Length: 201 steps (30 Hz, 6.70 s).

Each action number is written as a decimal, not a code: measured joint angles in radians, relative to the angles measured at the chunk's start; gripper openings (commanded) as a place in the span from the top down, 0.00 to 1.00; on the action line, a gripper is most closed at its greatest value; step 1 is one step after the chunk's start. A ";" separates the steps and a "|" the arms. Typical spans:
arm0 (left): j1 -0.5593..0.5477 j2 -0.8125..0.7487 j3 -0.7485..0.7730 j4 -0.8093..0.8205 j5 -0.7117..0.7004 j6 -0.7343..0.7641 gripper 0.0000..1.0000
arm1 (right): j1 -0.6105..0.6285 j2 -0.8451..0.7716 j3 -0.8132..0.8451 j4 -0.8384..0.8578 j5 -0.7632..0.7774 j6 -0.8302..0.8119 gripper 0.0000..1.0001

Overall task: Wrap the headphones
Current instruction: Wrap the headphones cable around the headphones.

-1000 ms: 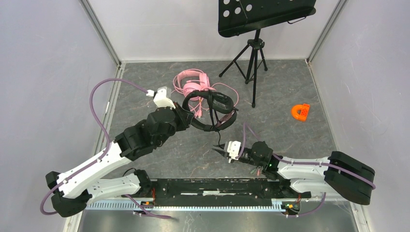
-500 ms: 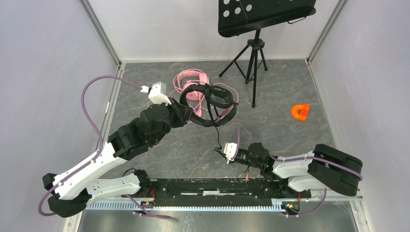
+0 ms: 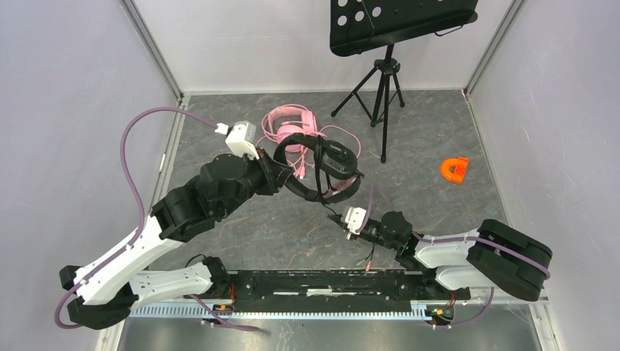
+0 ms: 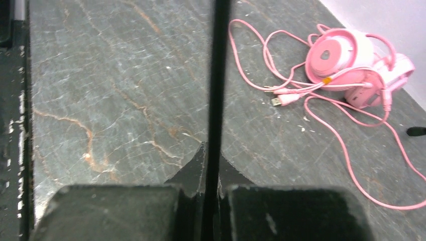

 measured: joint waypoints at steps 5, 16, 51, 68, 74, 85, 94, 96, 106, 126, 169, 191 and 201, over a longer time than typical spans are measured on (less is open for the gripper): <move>0.000 -0.010 0.020 -0.022 0.153 0.116 0.98 | -0.072 -0.083 -0.007 -0.015 -0.012 0.036 0.97; 0.001 -0.013 0.037 -0.091 0.478 0.450 0.98 | -0.123 -0.344 -0.035 -0.101 -0.092 0.116 0.96; -0.005 0.137 -0.169 0.011 0.325 1.348 0.98 | -0.133 -0.470 0.283 -0.931 -0.438 0.452 0.90; -0.007 0.163 -0.178 0.030 0.266 1.452 0.98 | -0.138 -0.414 0.254 -0.805 -0.575 0.521 1.00; -0.011 0.163 -0.182 0.038 0.267 1.482 0.98 | -0.139 -0.345 0.186 -0.632 -0.639 0.650 0.95; -0.019 0.207 -0.199 0.108 0.248 1.542 0.98 | -0.144 -0.306 0.177 -0.484 -0.688 0.803 0.88; -0.020 0.208 -0.211 0.158 0.206 1.562 0.98 | -0.146 -0.292 0.163 -0.403 -0.717 0.872 0.90; -0.020 0.208 -0.212 0.164 0.204 1.562 0.98 | -0.146 -0.285 0.155 -0.379 -0.717 0.887 0.91; -0.016 0.208 -0.211 0.174 0.063 1.515 0.98 | -0.145 -0.246 0.125 -0.132 -0.712 1.091 0.82; -0.011 0.202 -0.123 -0.003 -0.184 0.890 0.98 | -0.146 -0.022 0.198 0.258 -0.484 1.395 0.80; -0.004 0.200 -0.172 -0.011 -0.263 0.117 0.98 | -0.029 -0.212 0.407 -0.525 -0.094 1.001 0.80; 0.012 0.119 -0.200 0.055 -0.235 -0.007 0.98 | 0.056 -0.230 0.428 -0.629 0.030 0.912 0.74; 0.019 0.090 -0.216 0.118 -0.216 -0.056 0.98 | 0.070 -0.269 0.436 -0.716 0.105 0.849 0.70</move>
